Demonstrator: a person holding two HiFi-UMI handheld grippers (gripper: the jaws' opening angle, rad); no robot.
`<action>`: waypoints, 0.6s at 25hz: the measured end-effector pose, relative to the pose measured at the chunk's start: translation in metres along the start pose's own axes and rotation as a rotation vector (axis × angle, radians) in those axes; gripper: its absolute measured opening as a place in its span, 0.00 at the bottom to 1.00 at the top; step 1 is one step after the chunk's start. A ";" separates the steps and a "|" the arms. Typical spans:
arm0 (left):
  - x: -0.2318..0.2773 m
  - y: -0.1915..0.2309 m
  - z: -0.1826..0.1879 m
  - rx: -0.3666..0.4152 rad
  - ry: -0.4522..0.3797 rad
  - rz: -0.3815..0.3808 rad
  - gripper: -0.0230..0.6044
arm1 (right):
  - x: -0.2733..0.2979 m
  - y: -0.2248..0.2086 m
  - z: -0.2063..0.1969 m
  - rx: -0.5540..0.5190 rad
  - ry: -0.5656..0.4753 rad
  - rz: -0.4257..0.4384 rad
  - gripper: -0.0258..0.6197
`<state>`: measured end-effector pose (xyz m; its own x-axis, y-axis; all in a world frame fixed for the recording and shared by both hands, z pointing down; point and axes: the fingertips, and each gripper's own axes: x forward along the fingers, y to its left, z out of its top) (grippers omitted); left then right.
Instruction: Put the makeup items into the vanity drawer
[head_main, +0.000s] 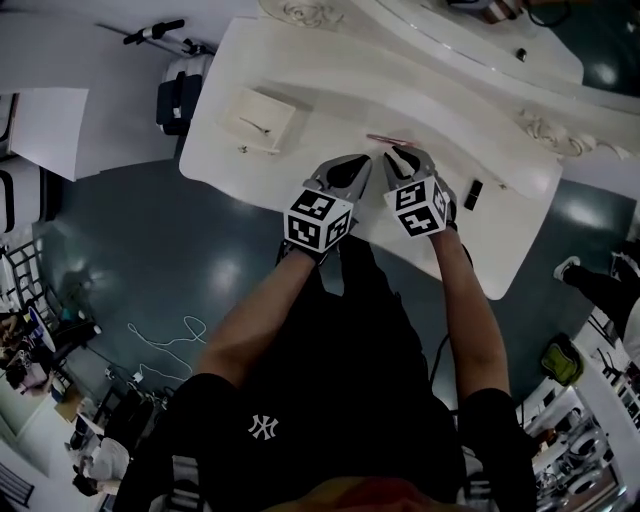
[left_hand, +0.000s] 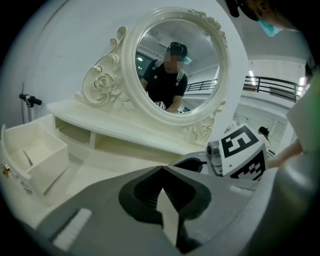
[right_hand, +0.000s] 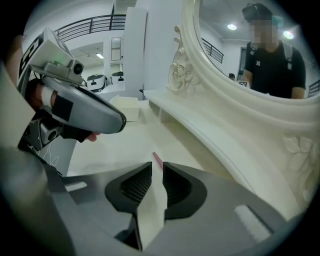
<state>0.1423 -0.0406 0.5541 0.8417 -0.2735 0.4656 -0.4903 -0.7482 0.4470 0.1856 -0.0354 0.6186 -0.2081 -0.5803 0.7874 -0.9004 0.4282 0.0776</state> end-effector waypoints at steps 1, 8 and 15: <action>0.003 0.001 -0.001 -0.005 0.001 0.006 0.04 | 0.003 -0.003 -0.002 -0.019 0.004 0.001 0.19; 0.019 0.007 -0.011 -0.047 0.001 0.043 0.04 | 0.019 -0.016 -0.010 -0.126 0.019 0.003 0.21; 0.028 0.006 -0.015 -0.081 -0.005 0.055 0.04 | 0.039 -0.023 -0.017 -0.200 0.054 0.032 0.24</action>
<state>0.1598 -0.0435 0.5813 0.8141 -0.3156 0.4875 -0.5522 -0.6805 0.4816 0.2047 -0.0561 0.6580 -0.2092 -0.5283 0.8229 -0.7989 0.5776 0.1678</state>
